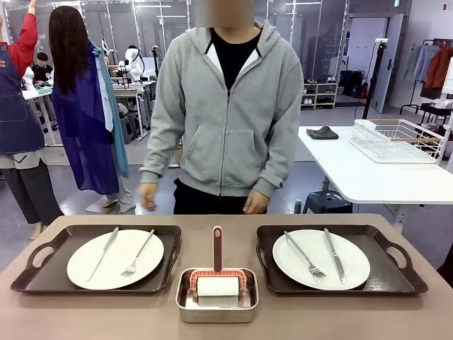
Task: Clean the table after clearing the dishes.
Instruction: When the left (or right) Handle tray is removed, use the left hand (or right hand) to clean the left (or right) side of the table with the Lint Roller.
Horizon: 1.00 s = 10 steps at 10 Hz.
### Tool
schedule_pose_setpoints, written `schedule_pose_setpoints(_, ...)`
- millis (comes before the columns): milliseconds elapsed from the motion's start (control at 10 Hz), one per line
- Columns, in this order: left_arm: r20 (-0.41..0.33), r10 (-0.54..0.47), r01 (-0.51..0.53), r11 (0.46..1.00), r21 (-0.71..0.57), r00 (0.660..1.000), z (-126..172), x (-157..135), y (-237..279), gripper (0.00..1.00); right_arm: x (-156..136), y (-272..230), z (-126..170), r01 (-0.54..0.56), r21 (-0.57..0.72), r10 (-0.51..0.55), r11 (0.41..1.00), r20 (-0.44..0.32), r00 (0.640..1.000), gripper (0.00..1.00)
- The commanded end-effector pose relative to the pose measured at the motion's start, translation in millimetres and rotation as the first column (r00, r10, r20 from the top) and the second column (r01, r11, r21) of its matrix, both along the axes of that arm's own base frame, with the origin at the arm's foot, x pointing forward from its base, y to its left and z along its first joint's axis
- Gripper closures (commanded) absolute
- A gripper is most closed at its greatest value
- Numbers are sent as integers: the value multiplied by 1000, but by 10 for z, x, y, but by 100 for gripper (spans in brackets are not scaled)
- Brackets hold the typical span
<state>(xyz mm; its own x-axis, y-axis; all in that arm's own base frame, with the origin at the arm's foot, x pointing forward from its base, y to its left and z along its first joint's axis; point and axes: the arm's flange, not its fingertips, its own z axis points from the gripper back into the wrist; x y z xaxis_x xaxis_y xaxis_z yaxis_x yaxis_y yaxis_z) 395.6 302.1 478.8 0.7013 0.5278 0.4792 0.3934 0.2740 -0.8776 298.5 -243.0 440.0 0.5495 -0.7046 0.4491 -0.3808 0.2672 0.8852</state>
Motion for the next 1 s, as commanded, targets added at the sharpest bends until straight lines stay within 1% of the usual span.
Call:
schedule_pose_setpoints(0, -2, 4, -4, 1000, 11, 1000, 18, -64, -18, 0, -19, 6, 7, 5, -1, -5, 1000, 3, 1000, 0)
schedule_pose_setpoints(900, -2, 4, -4, 1000, 11, 1000, 18, -64, -18, 0, -19, 6, 7, 5, -1, -5, 1000, 3, 1000, 0)
